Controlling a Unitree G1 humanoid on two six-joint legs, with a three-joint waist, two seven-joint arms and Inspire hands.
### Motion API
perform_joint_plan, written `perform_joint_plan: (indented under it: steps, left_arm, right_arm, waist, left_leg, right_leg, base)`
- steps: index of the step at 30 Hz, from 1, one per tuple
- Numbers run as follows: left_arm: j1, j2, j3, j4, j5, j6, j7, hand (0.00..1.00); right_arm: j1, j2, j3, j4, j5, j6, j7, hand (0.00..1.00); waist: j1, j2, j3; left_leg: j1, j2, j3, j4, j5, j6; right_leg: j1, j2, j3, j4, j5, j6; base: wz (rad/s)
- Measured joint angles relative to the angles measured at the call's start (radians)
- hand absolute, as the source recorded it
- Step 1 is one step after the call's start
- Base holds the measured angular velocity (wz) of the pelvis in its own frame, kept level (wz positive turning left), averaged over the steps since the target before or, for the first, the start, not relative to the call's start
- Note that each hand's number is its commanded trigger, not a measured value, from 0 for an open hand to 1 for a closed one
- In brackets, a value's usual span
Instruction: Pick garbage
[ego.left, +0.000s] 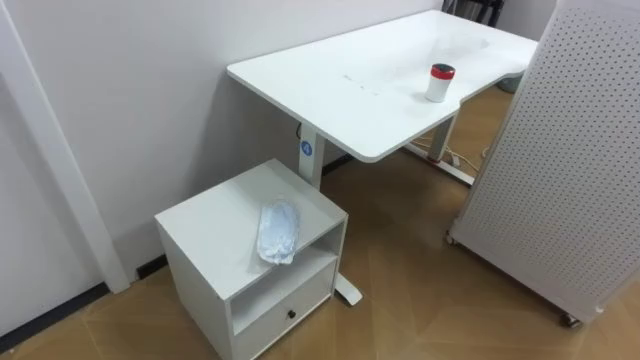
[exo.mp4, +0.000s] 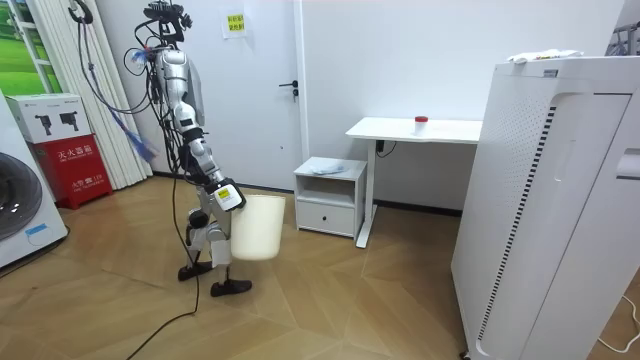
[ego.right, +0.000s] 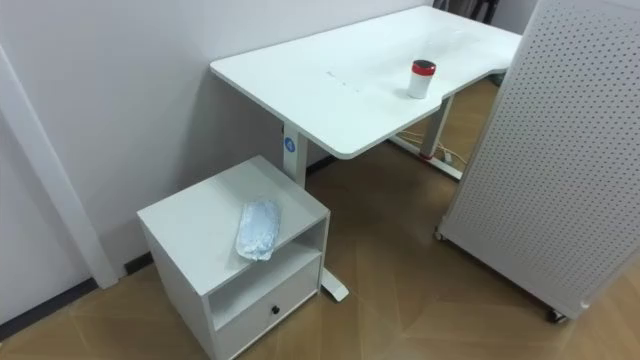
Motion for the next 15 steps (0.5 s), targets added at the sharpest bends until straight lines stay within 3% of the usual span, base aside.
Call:
perform_joint_plan:
  steps: [15]
  left_arm:
    - [0.005,-0.005,0.0,0.017,0.001,0.015,0.0,0.0]
  right_arm:
    - [-0.005,-0.001,-0.004,0.0,-0.006,-0.001,-0.001,1.0]
  waist:
    - [0.0,0.012,-0.0005]
  left_leg:
    - [-0.003,0.001,0.014,0.0,0.0,0.0]
  right_leg:
    - [-0.005,0.0,0.003,0.0,0.0,0.0]
  base:
    - [0.0]
